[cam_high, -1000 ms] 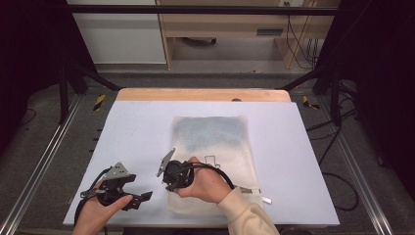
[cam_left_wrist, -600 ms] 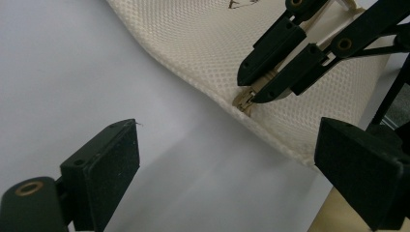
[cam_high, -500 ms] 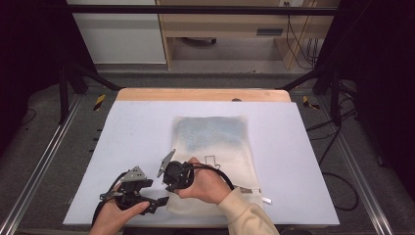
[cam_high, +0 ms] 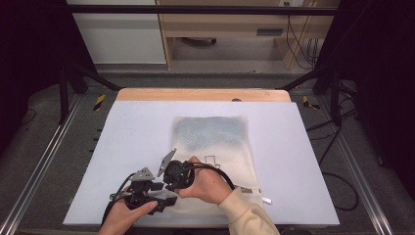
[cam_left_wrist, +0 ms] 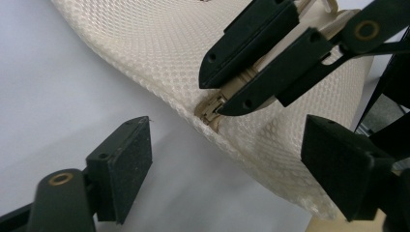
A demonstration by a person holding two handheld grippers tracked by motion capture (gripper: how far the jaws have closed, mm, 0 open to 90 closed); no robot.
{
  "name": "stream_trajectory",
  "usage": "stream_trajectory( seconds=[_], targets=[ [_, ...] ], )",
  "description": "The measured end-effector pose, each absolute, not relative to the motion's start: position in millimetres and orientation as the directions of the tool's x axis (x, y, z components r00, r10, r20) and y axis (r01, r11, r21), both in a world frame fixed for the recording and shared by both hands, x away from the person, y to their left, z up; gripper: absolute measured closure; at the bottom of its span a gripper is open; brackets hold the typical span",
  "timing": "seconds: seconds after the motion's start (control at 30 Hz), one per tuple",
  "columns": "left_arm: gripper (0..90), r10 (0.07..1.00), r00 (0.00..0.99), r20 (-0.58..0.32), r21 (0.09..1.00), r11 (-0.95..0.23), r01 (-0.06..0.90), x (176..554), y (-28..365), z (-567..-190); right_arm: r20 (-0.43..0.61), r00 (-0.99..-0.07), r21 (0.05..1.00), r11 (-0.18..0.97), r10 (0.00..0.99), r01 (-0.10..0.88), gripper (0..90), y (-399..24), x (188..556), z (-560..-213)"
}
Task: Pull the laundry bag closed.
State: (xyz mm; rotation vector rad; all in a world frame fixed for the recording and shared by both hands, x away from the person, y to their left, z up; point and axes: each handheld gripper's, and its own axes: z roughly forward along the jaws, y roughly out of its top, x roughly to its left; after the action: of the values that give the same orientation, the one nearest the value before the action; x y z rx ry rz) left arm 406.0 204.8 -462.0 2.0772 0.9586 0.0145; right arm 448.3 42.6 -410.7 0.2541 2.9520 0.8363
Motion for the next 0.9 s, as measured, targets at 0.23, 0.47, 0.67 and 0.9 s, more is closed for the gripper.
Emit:
stream_trajectory(
  seconds=[0.23, 0.47, 0.67, 0.9],
  targets=[
    [23.9, 0.62, 0.707, -0.341, 0.674, -0.363, 0.643, 409, 203, -466, -0.018, -0.984, 0.53, 0.836, 0.18, 0.143, 81.8, 43, 448, -410],
    [29.4, 0.583, 0.699, -0.415, 0.664, -0.331, 0.671, 415, 203, -470, -0.02, -0.983, 0.534, 0.833, 0.184, 0.145, 81.7, 42, 448, -408],
    [34.0, 0.562, 0.703, -0.436, 0.67, -0.32, 0.67, 418, 201, -472, -0.02, -0.983, 0.538, 0.831, 0.182, 0.143, 81.8, 41, 448, -407],
    [37.9, 0.549, 0.694, -0.466, 0.661, -0.306, 0.685, 421, 200, -474, -0.02, -0.983, 0.541, 0.828, 0.184, 0.144, 81.7, 42, 448, -408]
  ],
)
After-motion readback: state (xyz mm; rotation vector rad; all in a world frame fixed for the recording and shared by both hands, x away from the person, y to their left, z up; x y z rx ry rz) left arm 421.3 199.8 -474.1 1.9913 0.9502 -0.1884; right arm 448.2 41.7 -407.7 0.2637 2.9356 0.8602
